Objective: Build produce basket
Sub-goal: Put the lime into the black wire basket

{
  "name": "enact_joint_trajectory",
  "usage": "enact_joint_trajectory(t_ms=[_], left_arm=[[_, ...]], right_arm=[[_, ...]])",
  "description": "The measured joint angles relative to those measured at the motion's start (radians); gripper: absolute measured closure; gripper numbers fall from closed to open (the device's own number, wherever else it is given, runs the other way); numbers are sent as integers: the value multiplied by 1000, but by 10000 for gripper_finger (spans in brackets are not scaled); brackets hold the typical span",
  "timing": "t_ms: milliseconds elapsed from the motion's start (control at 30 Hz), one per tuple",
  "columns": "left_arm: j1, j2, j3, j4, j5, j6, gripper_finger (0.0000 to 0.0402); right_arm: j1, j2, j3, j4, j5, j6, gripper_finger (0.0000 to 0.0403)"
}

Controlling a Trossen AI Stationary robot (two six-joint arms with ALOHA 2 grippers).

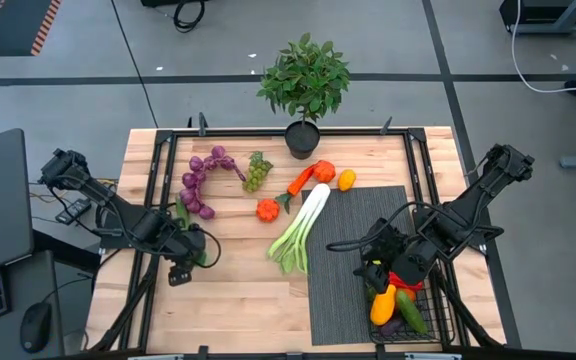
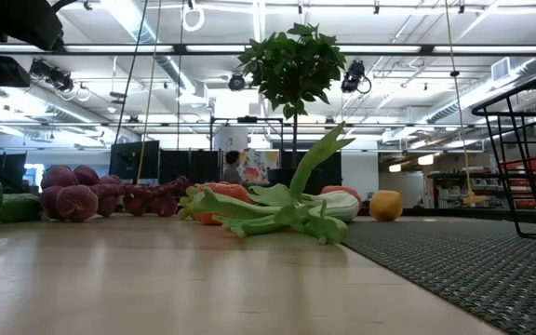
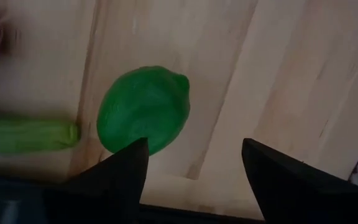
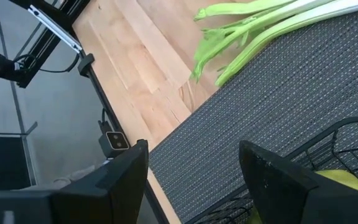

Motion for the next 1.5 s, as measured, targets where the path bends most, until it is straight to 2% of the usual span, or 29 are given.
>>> enact_joint_trajectory(t_ms=[400,667,933,1100,1200,1400,1500], left_arm=[[0,0,0,-27,-26,234,88],[0,49,-42,-25,-30,336,84],[0,99,-91,-9,-20,336,84],[0,99,-98,27,-87,400,84],[0,99,-123,85,-90,430,84],[0,98,-182,181,-93,411,84],[3,97,-198,197,-91,355,85]], right_arm=[[0,0,0,5,0,8,149],[0,0,0,23,0,8,149],[5,1,0,51,-1,8,149],[5,1,0,52,-8,8,149],[5,1,0,57,-8,21,149],[5,1,0,60,-43,49,149],[5,1,0,60,-53,45,149]])
